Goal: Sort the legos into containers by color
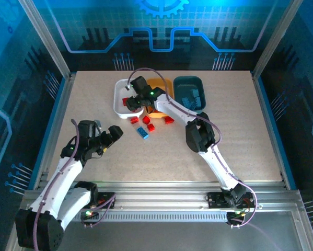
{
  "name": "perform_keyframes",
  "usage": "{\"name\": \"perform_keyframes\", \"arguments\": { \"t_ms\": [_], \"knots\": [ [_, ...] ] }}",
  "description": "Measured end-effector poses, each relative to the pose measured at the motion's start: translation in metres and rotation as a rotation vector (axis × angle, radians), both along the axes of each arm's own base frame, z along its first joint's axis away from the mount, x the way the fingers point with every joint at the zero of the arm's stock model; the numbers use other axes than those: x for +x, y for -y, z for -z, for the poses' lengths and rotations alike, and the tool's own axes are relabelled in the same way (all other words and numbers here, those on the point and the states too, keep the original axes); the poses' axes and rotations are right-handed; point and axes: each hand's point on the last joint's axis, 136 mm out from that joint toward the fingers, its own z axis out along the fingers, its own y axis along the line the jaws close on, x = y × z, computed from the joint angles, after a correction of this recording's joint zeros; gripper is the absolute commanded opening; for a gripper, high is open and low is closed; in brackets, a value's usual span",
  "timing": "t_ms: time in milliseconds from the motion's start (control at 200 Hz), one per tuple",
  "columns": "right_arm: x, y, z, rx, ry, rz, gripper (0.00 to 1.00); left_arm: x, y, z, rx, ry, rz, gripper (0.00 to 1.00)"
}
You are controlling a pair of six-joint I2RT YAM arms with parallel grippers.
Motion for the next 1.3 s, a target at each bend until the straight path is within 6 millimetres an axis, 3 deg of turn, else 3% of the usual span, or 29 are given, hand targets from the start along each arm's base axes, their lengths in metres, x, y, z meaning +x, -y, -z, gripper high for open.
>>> {"name": "perform_keyframes", "arguments": {
  "t_ms": [160, 260, 410, 530, 600, 680, 855, 940, 1116, 1301],
  "knots": [
    [-0.003, 0.000, -0.005, -0.011, 0.008, -0.004, 0.74, -0.005, 0.001, 0.004, -0.008, -0.014, 0.007, 0.99],
    [-0.017, 0.011, -0.010, -0.033, 0.004, 0.008, 0.73, -0.006, 0.003, 0.000, -0.017, 0.000, 0.012, 0.99],
    [-0.063, 0.055, -0.030, -0.035, -0.003, 0.066, 0.74, -0.008, 0.007, -0.001, -0.041, 0.012, 0.032, 0.99],
    [-0.095, 0.092, -0.055, 0.028, 0.032, 0.134, 0.75, -0.014, 0.014, 0.012, -0.081, -0.018, 0.047, 0.99],
    [-0.107, 0.108, -0.058, 0.047, 0.045, 0.166, 0.75, -0.019, 0.018, 0.020, -0.102, -0.036, 0.060, 0.99],
    [-0.116, 0.120, -0.046, 0.045, 0.036, 0.190, 0.76, -0.022, 0.027, 0.024, -0.122, -0.042, 0.085, 0.99],
    [-0.131, 0.159, 0.013, -0.017, -0.066, 0.268, 0.80, -0.021, 0.059, 0.023, -0.142, -0.021, 0.199, 0.99],
    [-0.133, 0.173, 0.027, -0.040, -0.094, 0.297, 0.85, -0.021, 0.069, 0.026, -0.143, -0.027, 0.233, 0.99],
    [-0.130, 0.173, 0.034, -0.034, -0.107, 0.301, 0.88, -0.020, 0.071, 0.022, -0.143, -0.003, 0.242, 0.99],
    [-0.119, 0.173, 0.063, -0.083, -0.146, 0.321, 0.88, -0.019, 0.070, 0.021, -0.139, 0.005, 0.238, 0.99]
  ]
}}
